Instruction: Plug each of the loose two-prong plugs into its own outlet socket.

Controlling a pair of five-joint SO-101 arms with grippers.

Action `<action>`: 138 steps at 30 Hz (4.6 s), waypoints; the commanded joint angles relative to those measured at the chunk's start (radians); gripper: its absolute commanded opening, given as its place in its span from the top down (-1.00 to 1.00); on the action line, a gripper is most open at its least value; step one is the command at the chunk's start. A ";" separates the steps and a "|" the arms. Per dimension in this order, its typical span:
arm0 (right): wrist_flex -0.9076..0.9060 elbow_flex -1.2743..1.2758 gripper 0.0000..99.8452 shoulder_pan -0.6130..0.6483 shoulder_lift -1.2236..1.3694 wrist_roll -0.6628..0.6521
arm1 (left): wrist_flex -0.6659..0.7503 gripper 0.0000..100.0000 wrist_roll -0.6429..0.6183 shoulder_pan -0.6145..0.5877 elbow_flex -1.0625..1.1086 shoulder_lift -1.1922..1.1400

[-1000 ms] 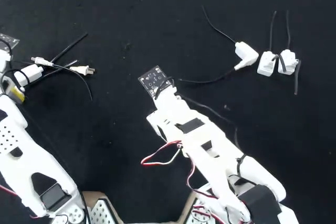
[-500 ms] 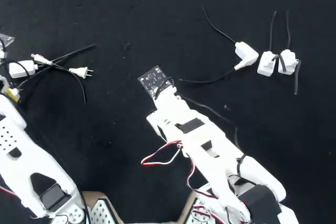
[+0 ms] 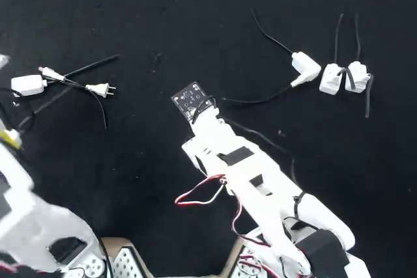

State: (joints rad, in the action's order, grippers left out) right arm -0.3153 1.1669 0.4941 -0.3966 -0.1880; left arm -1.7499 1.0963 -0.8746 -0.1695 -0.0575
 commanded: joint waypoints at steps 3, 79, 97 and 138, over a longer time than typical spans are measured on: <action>0.023 -0.005 0.74 0.015 -0.031 -0.008 | -0.008 0.94 -0.020 0.031 0.400 0.451; -0.057 -0.044 0.74 -0.026 -0.036 -0.005 | 0.796 0.54 -0.907 0.852 1.142 0.494; -0.055 -0.048 0.74 -0.028 -0.033 -0.003 | 0.529 0.54 -0.887 0.776 0.680 0.479; -0.055 -0.050 0.74 -0.028 -0.031 -0.006 | 0.779 0.55 -1.274 0.556 0.826 0.163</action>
State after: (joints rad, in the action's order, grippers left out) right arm -0.3966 1.1669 0.4879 -0.3966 -0.1880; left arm -0.9582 -0.2186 -0.3023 0.5992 0.0008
